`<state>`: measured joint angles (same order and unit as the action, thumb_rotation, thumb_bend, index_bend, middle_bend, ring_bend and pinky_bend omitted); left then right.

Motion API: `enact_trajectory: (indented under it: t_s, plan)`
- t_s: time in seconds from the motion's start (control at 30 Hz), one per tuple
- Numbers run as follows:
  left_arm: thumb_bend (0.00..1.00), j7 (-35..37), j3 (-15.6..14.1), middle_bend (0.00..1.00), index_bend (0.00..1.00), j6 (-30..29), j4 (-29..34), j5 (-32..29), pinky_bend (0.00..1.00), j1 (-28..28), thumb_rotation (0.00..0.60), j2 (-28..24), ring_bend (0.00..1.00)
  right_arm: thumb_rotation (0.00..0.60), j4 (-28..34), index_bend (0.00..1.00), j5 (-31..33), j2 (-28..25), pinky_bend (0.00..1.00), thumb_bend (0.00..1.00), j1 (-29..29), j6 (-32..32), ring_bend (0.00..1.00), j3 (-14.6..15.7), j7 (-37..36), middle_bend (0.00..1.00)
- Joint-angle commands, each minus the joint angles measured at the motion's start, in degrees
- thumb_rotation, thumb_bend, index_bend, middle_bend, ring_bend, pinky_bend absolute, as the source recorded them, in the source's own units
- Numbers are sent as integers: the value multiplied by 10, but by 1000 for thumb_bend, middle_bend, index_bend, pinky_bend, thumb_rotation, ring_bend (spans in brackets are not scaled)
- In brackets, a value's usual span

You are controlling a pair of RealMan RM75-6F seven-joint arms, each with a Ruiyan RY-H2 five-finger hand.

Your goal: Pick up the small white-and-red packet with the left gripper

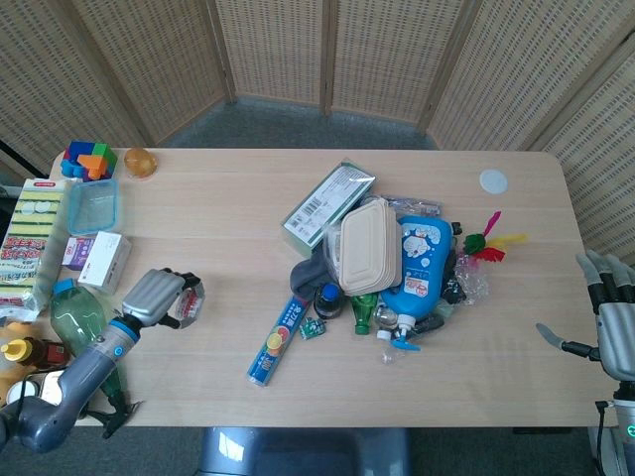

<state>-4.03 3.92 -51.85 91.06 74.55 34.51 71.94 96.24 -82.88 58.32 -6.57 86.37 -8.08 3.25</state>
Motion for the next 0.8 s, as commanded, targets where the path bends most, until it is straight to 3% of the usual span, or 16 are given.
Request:
enact_trajectory:
  t_s: [0.03, 0.43, 0.8]
  plan:
    - [404, 9, 27, 443, 566, -13, 24, -11, 368, 7, 600, -35, 486, 383, 0, 0, -1, 1, 0, 145, -1, -1, 0, 0, 1, 0]
    - [402, 61, 114, 442, 565, 23, 26, -60, 364, 65, 600, -108, 482, 381, 3, 0, -1, 4, 0, 145, 0, -1, 0, 2, 4, 0]
    - [402, 72, 144, 445, 566, 57, -3, -88, 363, 114, 600, -106, 481, 385, 1, 0, 0, 1, 0, 145, 7, 6, 0, 3, 0, 0]
